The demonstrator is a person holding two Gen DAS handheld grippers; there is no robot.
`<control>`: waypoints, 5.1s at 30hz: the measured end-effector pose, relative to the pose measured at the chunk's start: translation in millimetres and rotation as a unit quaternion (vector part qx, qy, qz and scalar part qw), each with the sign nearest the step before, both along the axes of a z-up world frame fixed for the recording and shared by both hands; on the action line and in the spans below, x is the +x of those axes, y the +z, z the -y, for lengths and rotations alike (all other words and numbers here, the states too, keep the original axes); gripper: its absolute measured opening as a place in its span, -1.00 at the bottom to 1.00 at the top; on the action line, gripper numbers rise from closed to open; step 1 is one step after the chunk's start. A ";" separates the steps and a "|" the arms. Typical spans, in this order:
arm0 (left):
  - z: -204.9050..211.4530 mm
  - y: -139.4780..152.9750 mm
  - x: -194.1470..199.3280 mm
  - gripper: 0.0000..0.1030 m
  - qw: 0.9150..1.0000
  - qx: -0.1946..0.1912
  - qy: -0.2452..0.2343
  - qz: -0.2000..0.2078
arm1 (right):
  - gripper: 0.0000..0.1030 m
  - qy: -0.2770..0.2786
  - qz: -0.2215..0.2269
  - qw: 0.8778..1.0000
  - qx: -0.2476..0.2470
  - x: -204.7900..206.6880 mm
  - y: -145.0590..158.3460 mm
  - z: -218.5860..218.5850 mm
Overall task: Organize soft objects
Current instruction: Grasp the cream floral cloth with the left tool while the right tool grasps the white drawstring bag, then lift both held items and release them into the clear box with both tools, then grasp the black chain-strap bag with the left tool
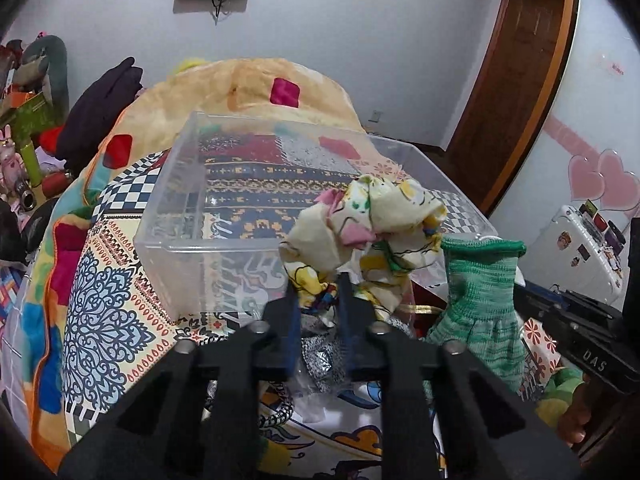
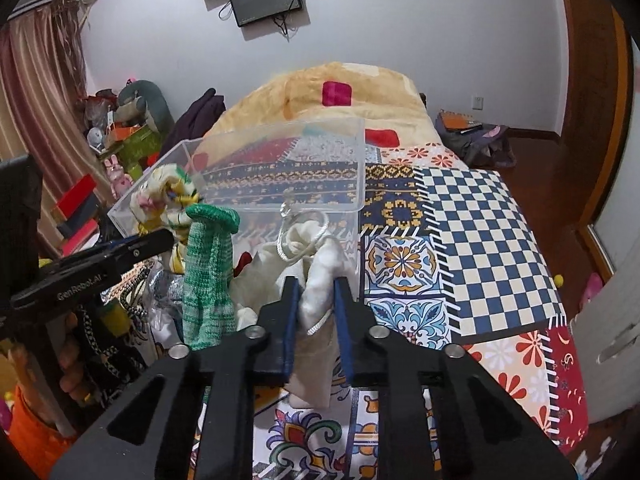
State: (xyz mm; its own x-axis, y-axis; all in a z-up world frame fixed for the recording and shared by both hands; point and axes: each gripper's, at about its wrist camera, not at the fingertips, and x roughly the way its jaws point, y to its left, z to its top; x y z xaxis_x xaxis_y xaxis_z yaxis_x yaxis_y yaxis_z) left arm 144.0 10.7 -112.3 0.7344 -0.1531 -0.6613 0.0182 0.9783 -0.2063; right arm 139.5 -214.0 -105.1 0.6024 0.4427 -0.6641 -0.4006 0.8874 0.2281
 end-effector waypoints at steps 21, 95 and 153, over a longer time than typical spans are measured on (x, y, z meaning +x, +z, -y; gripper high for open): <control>-14.1 71.3 -60.2 -0.85 0.993 0.021 0.021 0.113 | -0.82 -0.022 0.106 0.994 0.030 -14.9 61.0 11.0; -24.8 31.3 -70.4 0.71 0.991 0.123 -0.042 -0.019 | 0.49 0.087 0.072 0.993 -0.045 0.1 49.0 -59.4; -26.5 22.9 -102.9 -0.77 0.989 0.056 -0.122 0.060 | 0.50 0.151 0.016 0.974 -0.169 -9.2 -33.3 -101.3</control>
